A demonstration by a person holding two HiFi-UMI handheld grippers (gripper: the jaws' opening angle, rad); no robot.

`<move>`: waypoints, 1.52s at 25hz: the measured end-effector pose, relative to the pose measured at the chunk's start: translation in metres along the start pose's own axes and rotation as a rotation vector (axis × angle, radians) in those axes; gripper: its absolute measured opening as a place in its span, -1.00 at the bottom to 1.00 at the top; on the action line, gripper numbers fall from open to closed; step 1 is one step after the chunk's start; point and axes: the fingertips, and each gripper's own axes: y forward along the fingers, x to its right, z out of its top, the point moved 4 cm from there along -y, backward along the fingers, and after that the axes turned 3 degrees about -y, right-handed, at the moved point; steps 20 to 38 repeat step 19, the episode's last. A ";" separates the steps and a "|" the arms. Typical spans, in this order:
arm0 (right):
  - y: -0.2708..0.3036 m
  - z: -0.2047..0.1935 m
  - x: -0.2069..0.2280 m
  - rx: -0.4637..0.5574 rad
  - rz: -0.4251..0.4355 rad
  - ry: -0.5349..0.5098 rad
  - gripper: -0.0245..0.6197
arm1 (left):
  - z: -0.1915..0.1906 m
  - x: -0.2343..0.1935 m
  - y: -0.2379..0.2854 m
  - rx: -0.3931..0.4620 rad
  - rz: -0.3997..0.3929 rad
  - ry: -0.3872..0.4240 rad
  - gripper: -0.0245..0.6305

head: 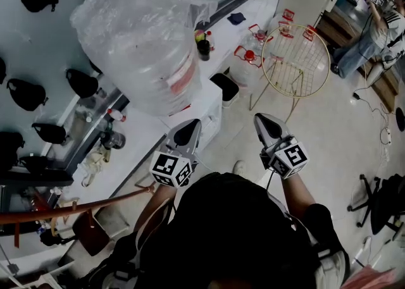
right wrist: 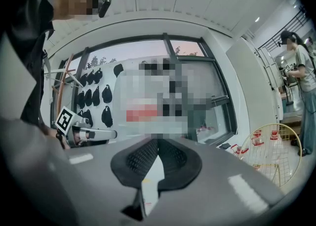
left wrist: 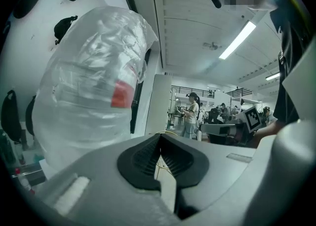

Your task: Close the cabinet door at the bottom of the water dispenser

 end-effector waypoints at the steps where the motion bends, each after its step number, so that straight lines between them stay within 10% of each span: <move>1: 0.000 -0.003 0.000 -0.003 0.002 0.002 -0.91 | -0.001 0.000 0.000 -0.002 -0.002 0.002 -0.92; 38: -0.004 -0.010 -0.002 -0.050 0.015 0.004 -0.91 | -0.010 0.008 0.007 0.005 -0.026 -0.005 -0.93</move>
